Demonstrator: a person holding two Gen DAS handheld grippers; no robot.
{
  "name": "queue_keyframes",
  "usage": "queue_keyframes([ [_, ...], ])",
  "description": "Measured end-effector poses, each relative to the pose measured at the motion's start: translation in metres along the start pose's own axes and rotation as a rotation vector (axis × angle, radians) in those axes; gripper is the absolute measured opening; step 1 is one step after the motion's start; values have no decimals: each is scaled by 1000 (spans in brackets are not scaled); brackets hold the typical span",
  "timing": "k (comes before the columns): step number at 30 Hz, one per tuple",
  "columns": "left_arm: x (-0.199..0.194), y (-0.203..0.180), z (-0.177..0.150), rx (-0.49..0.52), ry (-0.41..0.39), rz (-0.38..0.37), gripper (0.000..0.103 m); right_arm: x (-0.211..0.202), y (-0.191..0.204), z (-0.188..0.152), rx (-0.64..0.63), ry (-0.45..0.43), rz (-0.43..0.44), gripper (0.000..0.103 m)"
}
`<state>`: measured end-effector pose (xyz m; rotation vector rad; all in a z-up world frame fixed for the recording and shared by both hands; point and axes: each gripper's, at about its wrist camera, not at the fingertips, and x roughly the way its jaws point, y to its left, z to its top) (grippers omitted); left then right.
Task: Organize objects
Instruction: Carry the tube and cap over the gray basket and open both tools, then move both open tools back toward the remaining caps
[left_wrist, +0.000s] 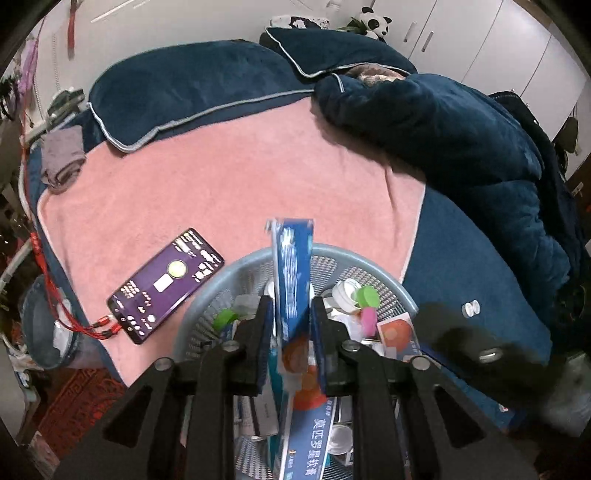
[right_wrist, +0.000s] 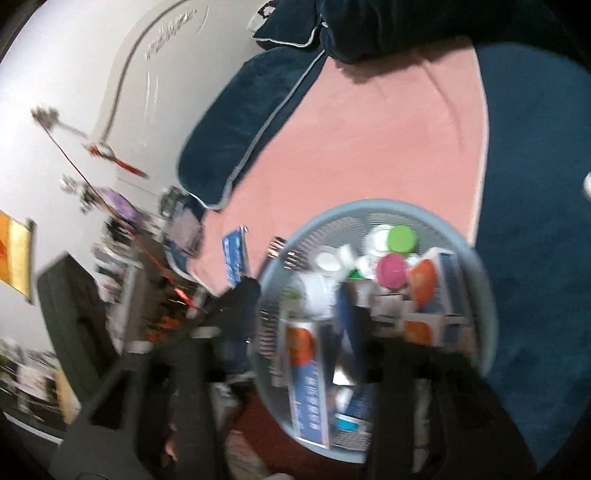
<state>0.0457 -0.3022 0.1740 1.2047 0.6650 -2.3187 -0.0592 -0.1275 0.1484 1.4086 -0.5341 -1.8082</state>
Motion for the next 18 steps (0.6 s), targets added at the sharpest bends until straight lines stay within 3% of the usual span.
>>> queue_keyframes([
  [2, -7, 1, -1, 0, -19, 28, 84, -7, -3, -2, 24, -35, -31, 91],
  [4, -15, 1, -4, 6, -40, 80, 99, -11, 0, -4, -7, -42, -97, 96],
  [6, -20, 1, -6, 20, -34, 121, 100, -17, 1, -7, -53, -41, -215, 103],
  [7, -21, 1, -8, 18, -27, 127, 101, -20, 3, -11, -97, -36, -308, 103],
  [10, -22, 3, -12, 17, -7, 144, 101, -26, 5, -18, -189, -30, -437, 103],
  [12, -24, 1, -15, 31, -4, 164, 101, -33, 2, -21, -212, -26, -467, 103],
  [18, -30, -24, -24, 102, -9, 192, 101, -59, -15, -21, -164, -43, -451, 103],
])
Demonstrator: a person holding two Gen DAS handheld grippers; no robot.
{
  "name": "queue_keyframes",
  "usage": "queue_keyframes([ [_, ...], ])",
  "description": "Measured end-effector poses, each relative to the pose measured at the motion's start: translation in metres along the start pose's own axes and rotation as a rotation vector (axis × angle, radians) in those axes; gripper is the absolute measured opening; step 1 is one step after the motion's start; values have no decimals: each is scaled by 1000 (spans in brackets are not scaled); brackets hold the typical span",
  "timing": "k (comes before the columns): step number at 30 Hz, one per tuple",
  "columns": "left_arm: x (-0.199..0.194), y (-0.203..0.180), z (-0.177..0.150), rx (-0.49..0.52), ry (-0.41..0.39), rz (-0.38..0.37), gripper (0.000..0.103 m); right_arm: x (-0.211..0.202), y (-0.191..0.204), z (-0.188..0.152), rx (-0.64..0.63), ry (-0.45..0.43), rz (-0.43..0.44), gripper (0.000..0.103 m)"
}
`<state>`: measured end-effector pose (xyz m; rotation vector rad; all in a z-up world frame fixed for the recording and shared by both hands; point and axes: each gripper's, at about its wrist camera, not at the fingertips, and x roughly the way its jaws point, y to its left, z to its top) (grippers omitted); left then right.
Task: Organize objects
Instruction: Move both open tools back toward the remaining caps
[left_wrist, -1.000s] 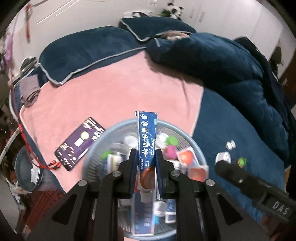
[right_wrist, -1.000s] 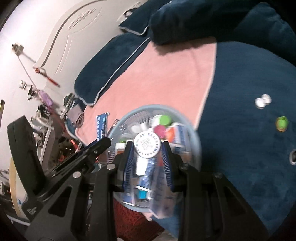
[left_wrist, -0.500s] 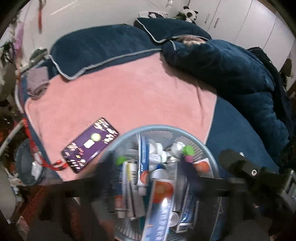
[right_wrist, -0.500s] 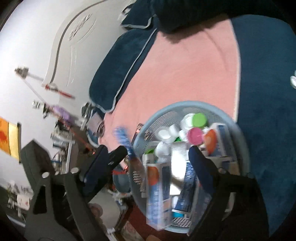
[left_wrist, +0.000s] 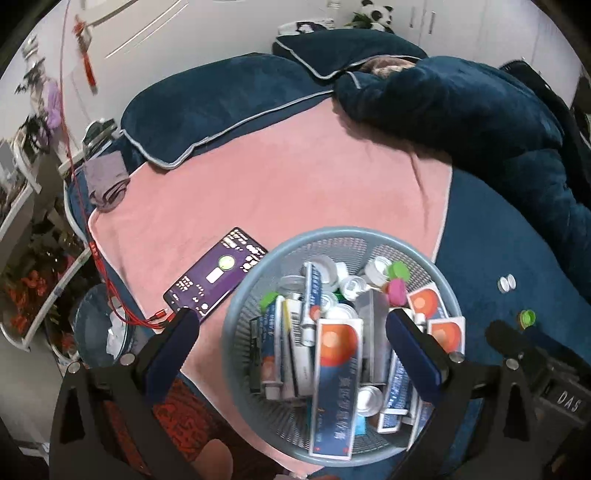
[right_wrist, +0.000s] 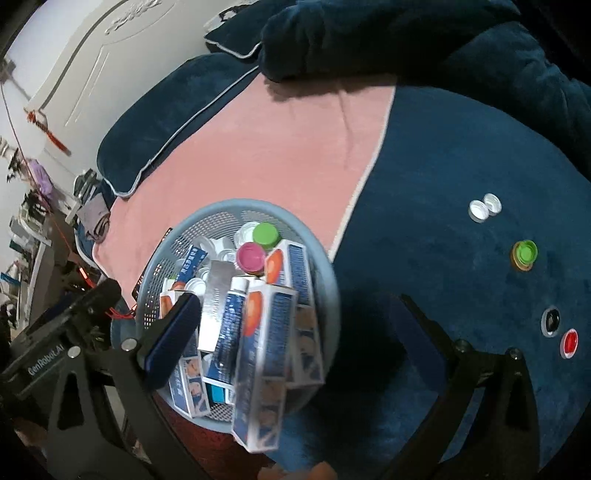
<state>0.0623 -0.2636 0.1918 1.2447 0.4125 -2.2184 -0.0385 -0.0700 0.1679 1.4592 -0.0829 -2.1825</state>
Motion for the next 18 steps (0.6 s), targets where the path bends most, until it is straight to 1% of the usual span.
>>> queue_keyframes([
  [5, -4, -25, -3, 50, 1, 5, 101, -6, -23, 2, 47, -5, -5, 103],
  [11, -7, -50, -4, 85, 8, 6, 102, -15, -47, 2, 82, -12, -10, 103],
  [18, -9, -90, -10, 169, 6, 15, 102, -23, -72, 0, 111, -12, -16, 103],
])
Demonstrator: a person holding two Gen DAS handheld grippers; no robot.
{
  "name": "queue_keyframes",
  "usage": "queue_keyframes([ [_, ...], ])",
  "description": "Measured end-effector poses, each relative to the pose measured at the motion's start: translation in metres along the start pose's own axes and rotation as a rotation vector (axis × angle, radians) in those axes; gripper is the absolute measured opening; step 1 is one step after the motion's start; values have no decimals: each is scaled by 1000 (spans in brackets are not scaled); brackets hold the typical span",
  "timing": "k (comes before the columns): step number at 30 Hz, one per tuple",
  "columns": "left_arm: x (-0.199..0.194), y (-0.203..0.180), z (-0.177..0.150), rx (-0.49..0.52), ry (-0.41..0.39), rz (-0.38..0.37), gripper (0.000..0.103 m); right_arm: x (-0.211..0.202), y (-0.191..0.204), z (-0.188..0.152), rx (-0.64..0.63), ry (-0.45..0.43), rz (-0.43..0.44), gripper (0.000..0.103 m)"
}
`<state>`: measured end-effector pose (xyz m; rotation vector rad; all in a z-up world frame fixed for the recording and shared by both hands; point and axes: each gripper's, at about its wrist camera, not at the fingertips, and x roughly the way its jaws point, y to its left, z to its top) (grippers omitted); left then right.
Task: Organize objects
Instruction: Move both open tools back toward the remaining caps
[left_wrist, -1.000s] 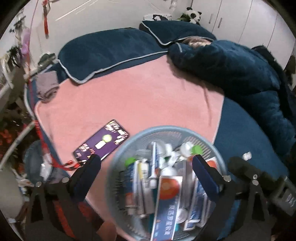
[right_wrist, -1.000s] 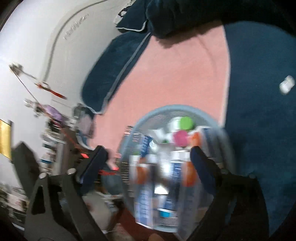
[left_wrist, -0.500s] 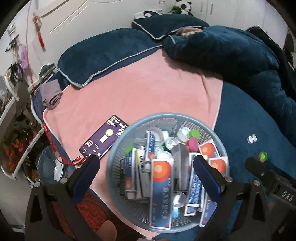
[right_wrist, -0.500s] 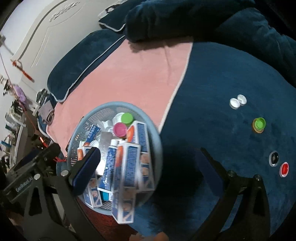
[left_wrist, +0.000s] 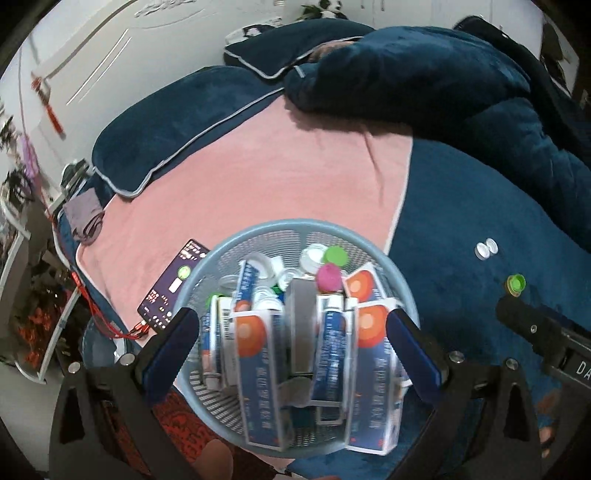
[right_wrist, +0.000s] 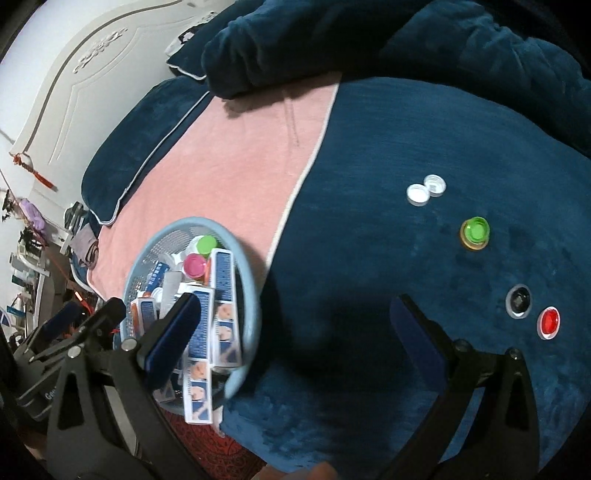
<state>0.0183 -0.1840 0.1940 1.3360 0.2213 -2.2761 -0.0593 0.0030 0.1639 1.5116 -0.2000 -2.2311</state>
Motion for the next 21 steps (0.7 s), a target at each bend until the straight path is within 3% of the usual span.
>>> queue_keyframes([
  [21, -7, -83, -2, 124, 2, -27, 102, -28, -89, -7, 100, -19, -65, 103],
])
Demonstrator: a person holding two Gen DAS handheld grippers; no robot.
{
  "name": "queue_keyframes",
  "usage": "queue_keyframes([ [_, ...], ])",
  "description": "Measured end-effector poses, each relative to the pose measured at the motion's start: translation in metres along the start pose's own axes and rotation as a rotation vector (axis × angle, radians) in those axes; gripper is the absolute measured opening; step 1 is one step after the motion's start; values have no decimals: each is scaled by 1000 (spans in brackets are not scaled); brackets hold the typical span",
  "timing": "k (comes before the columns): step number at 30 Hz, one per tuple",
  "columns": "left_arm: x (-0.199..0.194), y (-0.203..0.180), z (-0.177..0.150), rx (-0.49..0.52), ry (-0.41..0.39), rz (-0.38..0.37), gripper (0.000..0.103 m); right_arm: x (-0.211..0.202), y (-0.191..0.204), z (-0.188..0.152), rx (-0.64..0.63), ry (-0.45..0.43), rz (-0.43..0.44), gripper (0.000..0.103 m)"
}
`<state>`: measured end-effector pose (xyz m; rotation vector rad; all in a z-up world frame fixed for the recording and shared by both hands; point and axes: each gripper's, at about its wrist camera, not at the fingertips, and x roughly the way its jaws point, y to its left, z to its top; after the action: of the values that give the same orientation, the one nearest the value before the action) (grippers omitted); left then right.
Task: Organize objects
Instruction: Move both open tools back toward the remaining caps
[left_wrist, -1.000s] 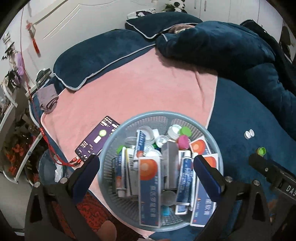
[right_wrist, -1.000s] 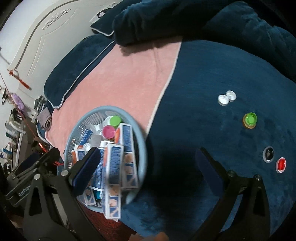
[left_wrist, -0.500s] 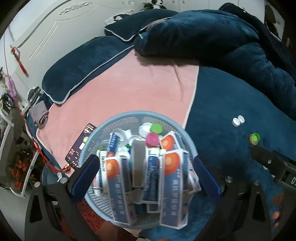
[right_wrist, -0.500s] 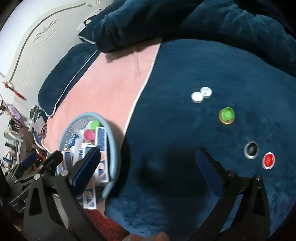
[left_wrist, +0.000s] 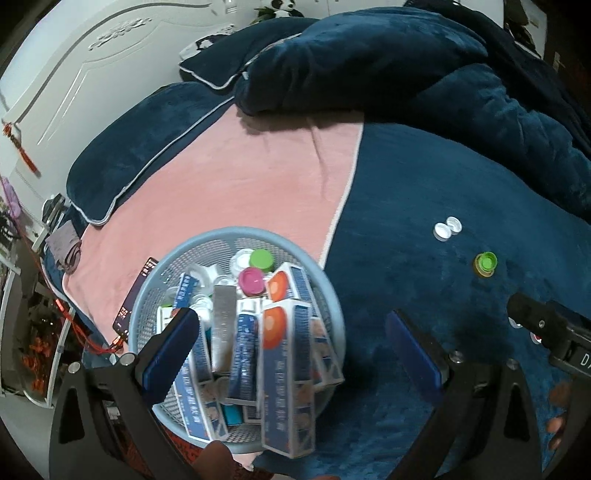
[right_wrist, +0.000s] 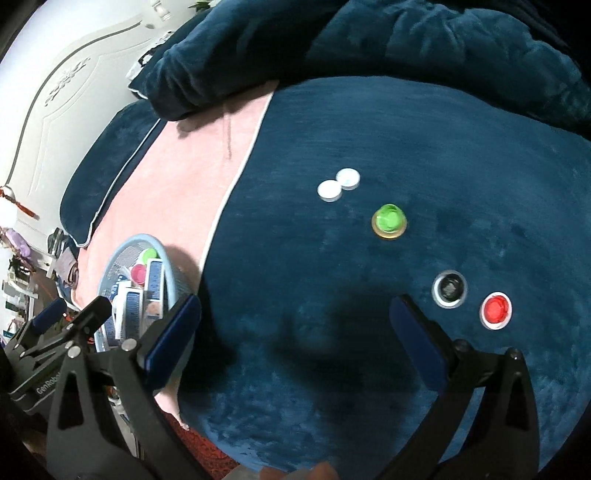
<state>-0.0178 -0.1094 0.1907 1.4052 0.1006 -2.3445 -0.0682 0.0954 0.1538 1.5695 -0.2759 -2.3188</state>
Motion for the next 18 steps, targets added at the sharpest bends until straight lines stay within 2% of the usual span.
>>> queue_keyframes([
  [9, 7, -28, 4, 25, 27, -33, 102, -2, -29, -1, 38, 7, -22, 103],
  [18, 28, -65, 15, 62, 67, -110, 102, 0, -75, 0, 124, 13, -61, 103],
])
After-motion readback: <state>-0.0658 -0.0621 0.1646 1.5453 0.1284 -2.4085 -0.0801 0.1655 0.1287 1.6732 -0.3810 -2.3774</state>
